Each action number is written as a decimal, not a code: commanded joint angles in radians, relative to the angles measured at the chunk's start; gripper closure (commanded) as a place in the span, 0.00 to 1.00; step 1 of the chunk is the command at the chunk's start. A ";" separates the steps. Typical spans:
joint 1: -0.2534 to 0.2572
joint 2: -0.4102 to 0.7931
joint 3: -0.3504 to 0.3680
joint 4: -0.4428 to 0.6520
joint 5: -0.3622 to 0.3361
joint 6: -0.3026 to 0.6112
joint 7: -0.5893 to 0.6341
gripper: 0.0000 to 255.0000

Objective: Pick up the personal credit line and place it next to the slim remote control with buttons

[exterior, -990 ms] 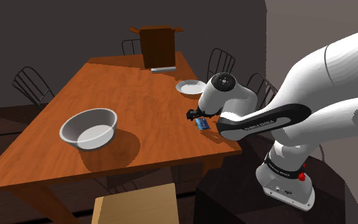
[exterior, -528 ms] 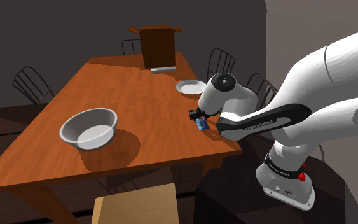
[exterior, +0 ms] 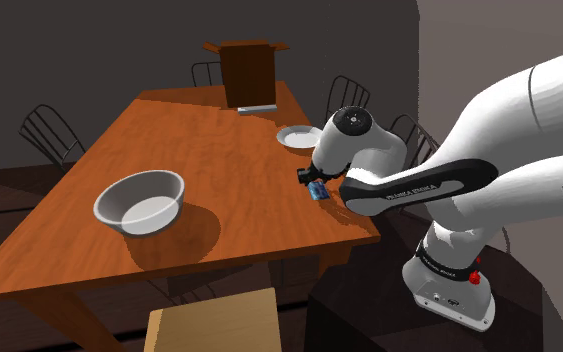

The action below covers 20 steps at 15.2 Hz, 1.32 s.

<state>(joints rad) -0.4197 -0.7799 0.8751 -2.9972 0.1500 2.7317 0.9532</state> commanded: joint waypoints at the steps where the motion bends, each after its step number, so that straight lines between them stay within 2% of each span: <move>1: 0.021 -0.026 -0.030 0.009 0.002 -0.039 -0.018 1.00; 7: 0.058 -0.096 -0.105 0.046 0.000 -0.150 -0.065 1.00; 13: 0.074 -0.148 -0.161 0.090 -0.009 -0.244 -0.102 1.00; 20: -0.210 0.130 -0.125 0.242 -0.124 -0.057 -0.165 1.00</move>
<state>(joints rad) -0.5920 -0.6856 0.7431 -2.7715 0.0431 2.6468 0.7949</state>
